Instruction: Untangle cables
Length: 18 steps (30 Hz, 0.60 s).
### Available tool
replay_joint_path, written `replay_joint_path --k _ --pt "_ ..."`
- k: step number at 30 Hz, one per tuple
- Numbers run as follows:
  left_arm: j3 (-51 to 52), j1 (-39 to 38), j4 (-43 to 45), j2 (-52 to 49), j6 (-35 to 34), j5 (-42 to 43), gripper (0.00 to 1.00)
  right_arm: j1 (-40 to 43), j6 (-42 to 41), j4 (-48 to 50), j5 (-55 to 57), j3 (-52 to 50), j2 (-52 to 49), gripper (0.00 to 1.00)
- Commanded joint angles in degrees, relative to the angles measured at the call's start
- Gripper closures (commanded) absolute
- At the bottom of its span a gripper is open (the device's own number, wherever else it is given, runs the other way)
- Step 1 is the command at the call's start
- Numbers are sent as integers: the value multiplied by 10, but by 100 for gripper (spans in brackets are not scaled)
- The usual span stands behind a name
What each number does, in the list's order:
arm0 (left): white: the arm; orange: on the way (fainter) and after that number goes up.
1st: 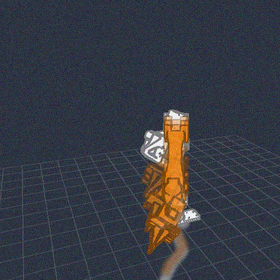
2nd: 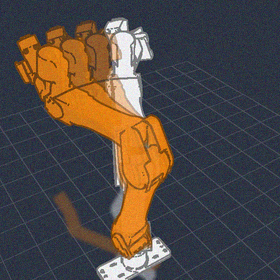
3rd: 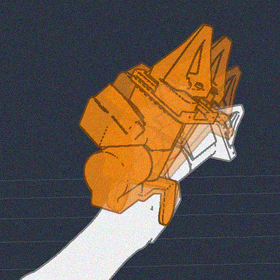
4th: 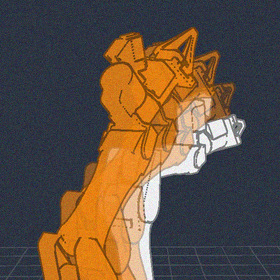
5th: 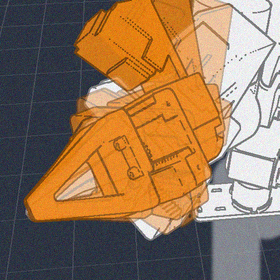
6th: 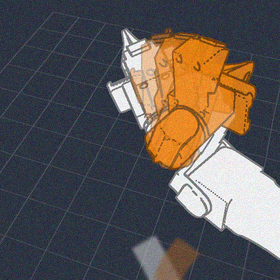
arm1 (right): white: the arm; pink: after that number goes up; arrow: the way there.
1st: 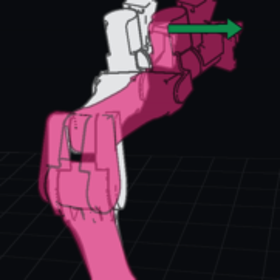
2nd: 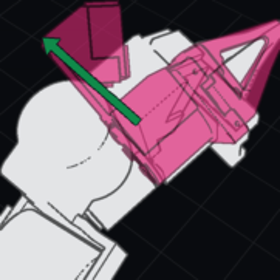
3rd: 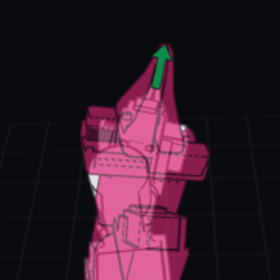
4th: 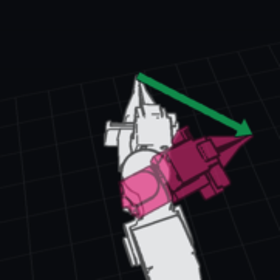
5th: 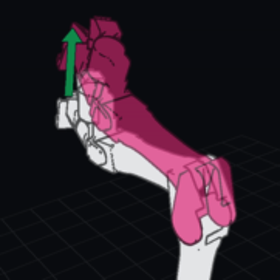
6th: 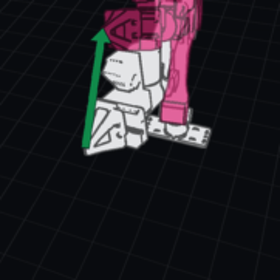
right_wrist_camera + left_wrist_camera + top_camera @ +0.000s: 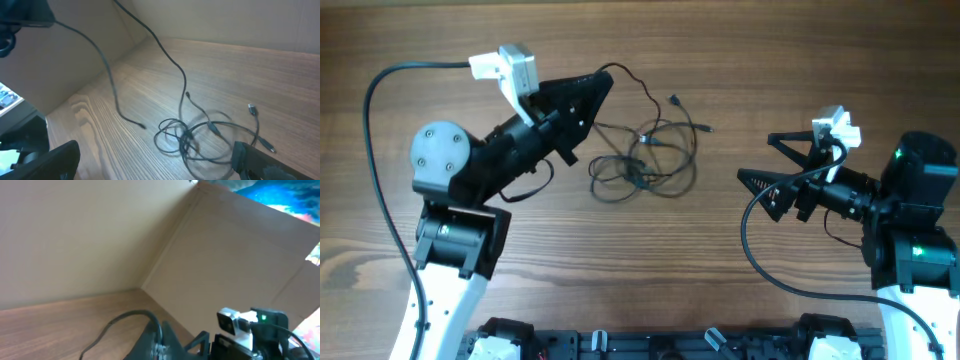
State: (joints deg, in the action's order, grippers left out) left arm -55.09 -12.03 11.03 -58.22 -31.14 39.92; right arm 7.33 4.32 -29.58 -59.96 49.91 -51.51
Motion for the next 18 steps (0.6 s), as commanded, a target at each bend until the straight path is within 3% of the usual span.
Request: replay_joint_path --k 1,5,8,9,11,13,15,18 --pt "-1 -1 -75 -8 -6 -86 87 0 -2 -5 17 0 3 1" --pt "-1 -1 -253 -37 -6 -304 92 0 0 -19 68 0 3 0" --pt "-1 -1 -319 -59 -6 -368 94 0 2 -25 80 0 3 0" --pt "-1 -1 -323 -67 -6 -363 88 0 2 -26 80 0 3 0" --pt "-1 -1 -323 -88 -5 -317 60 0 2 -27 89 0 3 0" --pt "-1 -1 -323 -136 54 -259 27 0 2 -31 107 0 3 0" --pt "-1 -3 -308 -207 35 -253 17 0 2 -31 107 0 3 0" --pt "-1 -21 -204 -299 -18 -223 17 0 0 -32 107 0 3 0"
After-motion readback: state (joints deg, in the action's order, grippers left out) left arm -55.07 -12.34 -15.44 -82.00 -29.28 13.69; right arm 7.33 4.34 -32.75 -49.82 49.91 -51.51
